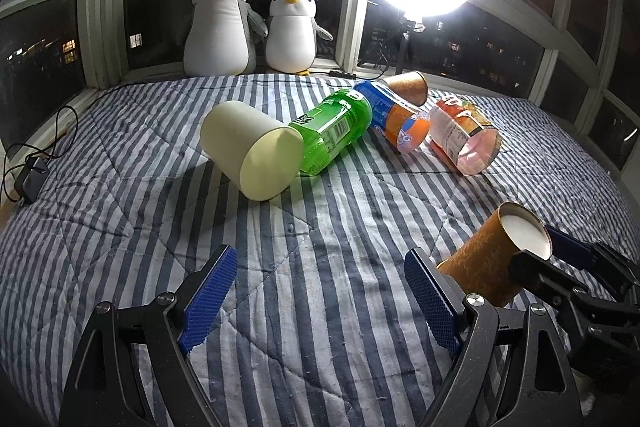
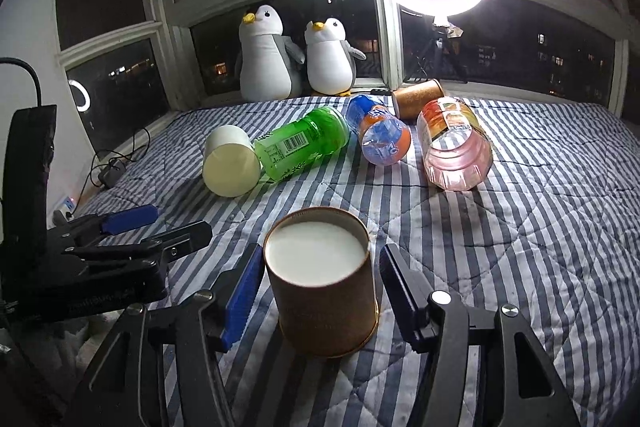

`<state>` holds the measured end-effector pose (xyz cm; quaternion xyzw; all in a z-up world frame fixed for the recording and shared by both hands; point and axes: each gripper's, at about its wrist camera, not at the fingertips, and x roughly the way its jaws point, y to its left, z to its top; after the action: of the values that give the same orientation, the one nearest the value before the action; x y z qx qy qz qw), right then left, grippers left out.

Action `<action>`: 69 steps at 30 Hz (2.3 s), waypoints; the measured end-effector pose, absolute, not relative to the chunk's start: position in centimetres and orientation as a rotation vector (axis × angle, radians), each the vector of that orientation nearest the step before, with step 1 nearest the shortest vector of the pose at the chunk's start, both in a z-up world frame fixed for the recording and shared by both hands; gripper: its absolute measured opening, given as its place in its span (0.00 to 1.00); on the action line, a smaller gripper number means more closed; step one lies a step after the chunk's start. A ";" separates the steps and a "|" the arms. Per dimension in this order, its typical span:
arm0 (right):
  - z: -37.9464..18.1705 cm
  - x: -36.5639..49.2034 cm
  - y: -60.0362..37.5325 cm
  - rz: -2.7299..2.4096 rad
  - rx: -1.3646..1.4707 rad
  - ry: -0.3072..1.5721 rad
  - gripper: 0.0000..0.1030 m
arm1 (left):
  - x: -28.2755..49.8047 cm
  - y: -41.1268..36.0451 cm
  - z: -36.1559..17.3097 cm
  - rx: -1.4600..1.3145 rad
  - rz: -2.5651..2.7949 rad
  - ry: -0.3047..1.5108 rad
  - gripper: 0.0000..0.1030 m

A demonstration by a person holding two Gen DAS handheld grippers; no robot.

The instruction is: Flip cup upside down

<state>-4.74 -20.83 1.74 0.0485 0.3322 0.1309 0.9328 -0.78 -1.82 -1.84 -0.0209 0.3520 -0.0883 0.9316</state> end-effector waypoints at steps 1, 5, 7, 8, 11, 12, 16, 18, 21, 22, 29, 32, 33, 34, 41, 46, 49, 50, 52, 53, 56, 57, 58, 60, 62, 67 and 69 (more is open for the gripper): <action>1.8 -5.0 -21.0 0.268 0.104 0.676 0.57 | -0.9 -1.7 -1.8 -0.042 -0.180 0.717 0.85; 2.0 -6.3 -21.6 0.258 0.123 0.659 0.62 | -1.6 -1.7 -1.3 -0.034 -0.172 0.689 0.85; 2.3 -6.9 -21.9 0.249 0.131 0.643 0.63 | -2.0 -1.8 -0.9 -0.031 -0.172 0.675 0.85; 2.4 -7.2 -22.1 0.242 0.132 0.633 0.64 | -2.3 -1.8 -0.7 -0.031 -0.173 0.666 0.85; 3.0 -8.2 -22.3 0.216 0.117 0.594 0.67 | -3.3 -1.9 0.1 -0.023 -0.167 0.630 0.88; 3.3 -8.6 -22.3 0.208 0.108 0.579 0.68 | -3.6 -1.9 0.4 -0.022 -0.165 0.617 0.89; 4.4 -9.9 -22.3 0.183 0.094 0.510 0.71 | -5.2 -1.8 1.7 -0.016 -0.152 0.550 0.90; 4.8 -10.3 -22.5 0.180 0.100 0.486 0.78 | -5.9 -1.8 2.2 -0.015 -0.145 0.519 0.93; 5.2 -10.8 -22.6 0.164 0.101 0.450 0.81 | -7.1 -1.9 3.0 -0.004 -0.129 0.468 0.95; 5.3 -10.9 -22.7 0.159 0.100 0.444 0.81 | -7.6 -1.9 3.3 -0.001 -0.122 0.450 0.97; 5.4 -11.3 -22.8 0.154 0.101 0.432 0.83 | -9.2 -1.8 4.4 -0.001 -0.101 0.404 1.00; 5.4 -11.5 -22.9 0.154 0.108 0.430 0.85 | -9.5 -1.6 4.6 -0.003 -0.090 0.393 1.00; 5.4 -11.6 -22.9 0.150 0.109 0.428 0.85 | -9.6 -1.5 4.7 -0.005 -0.085 0.387 1.00; 5.5 -11.6 -23.0 0.146 0.111 0.424 0.86 | -9.7 -1.4 4.7 -0.006 -0.082 0.383 1.00; 5.7 -11.8 -22.8 0.142 0.105 0.413 0.86 | -10.1 -1.5 4.9 0.001 -0.080 0.378 1.00; 5.7 -11.7 -22.8 0.141 0.105 0.415 0.86 | -10.0 -1.7 4.9 0.010 -0.078 0.378 1.00; 5.6 -11.6 -22.8 0.139 0.102 0.416 0.86 | -9.9 -1.8 4.8 0.010 -0.076 0.381 1.00; 5.7 -11.6 -22.8 0.137 0.101 0.415 0.86 | -9.9 -1.9 4.8 0.010 -0.076 0.382 1.00; 5.7 -11.7 -22.9 0.133 0.099 0.411 0.86 | -9.8 -1.9 4.8 0.011 -0.076 0.383 1.00; 5.7 -11.7 -22.9 0.132 0.098 0.408 0.86 | -9.8 -1.9 4.8 0.012 -0.075 0.383 1.00; 5.8 -11.7 -22.9 0.131 0.093 0.405 0.86 | -9.8 -1.8 4.7 0.011 -0.073 0.381 1.00; 5.8 -11.8 -22.9 0.130 0.090 0.404 0.86 | -9.8 -1.8 4.7 0.012 -0.072 0.381 1.00; 5.8 -11.8 -22.9 0.127 0.088 0.400 0.86 | -9.8 -1.8 4.7 0.011 -0.071 0.380 1.00; 5.8 -11.8 -22.9 0.127 0.086 0.398 0.86 | -9.8 -1.7 4.7 0.011 -0.069 0.379 1.00; 5.8 -11.8 -22.8 0.128 0.088 0.399 0.86 | -9.8 -1.7 4.7 0.010 -0.066 0.376 1.00; 5.9 -11.8 -22.9 0.124 0.091 0.397 0.86 | -9.7 -1.6 4.7 0.008 -0.064 0.375 1.00; 5.9 -11.8 -23.0 0.123 0.092 0.397 0.86 | -9.8 -1.6 4.7 0.009 -0.063 0.374 1.00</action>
<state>-11.83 -22.96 5.86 0.0454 0.1968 0.0612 0.9775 -9.75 -1.55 4.68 0.0043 0.1859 -0.0314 0.9821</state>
